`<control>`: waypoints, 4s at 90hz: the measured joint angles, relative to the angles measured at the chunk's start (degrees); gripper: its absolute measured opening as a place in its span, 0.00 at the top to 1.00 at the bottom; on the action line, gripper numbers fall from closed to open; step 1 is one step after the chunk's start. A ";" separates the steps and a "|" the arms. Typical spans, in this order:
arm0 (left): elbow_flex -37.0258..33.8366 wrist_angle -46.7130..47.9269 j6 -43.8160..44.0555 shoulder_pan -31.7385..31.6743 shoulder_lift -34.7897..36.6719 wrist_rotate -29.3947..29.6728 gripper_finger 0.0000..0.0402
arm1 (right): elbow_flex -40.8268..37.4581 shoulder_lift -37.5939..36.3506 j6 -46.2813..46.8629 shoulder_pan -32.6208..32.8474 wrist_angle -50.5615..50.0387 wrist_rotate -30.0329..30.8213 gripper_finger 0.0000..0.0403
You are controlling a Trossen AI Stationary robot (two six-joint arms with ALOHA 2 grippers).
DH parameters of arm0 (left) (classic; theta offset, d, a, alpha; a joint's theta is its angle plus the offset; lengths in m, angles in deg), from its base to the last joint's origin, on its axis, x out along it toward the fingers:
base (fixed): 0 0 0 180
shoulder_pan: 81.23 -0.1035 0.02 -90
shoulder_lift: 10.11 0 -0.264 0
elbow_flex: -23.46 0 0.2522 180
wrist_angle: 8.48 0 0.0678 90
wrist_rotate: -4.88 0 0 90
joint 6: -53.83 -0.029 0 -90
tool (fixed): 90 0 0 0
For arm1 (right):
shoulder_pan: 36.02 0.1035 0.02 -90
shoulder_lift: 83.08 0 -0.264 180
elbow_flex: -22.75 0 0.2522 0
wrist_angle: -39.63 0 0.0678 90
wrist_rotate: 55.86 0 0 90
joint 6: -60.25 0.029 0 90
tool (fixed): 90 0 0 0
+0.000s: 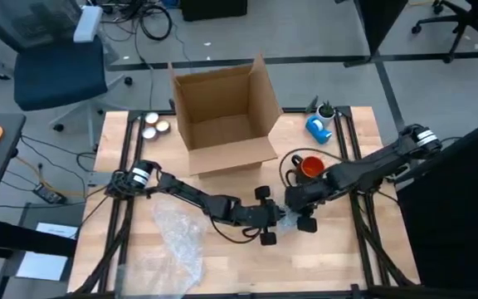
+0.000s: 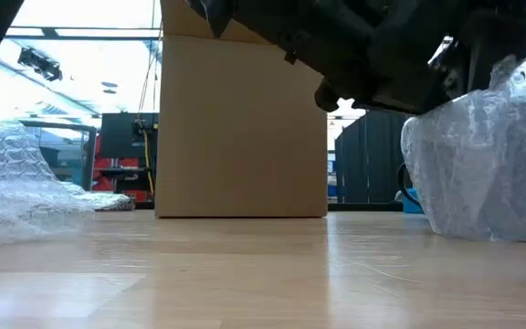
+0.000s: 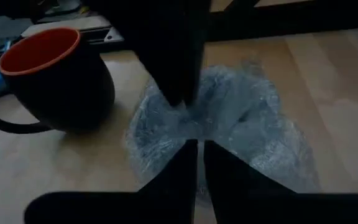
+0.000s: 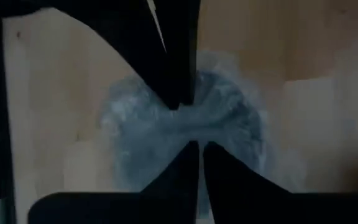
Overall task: Wrap mug
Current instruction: Wrap the blue mug with the top bubble wrap
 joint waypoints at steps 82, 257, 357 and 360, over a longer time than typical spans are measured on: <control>-0.03 -0.06 -0.25 0.01 0.00 0.04 0.96 | -0.57 15.25 -2.00 2.91 4.27 -0.67 1.00; -2.80 -3.23 1.12 1.44 1.05 3.77 0.96 | -0.64 8.38 34.53 15.93 0.10 -2.92 0.59; -2.73 -5.20 -0.48 -7.31 -1.07 -0.31 0.96 | 1.00 8.41 48.68 19.19 -4.81 6.15 0.59; -2.73 -5.45 -0.37 -7.76 -1.07 -0.91 0.96 | 0.66 8.46 48.78 19.19 -4.82 6.51 0.59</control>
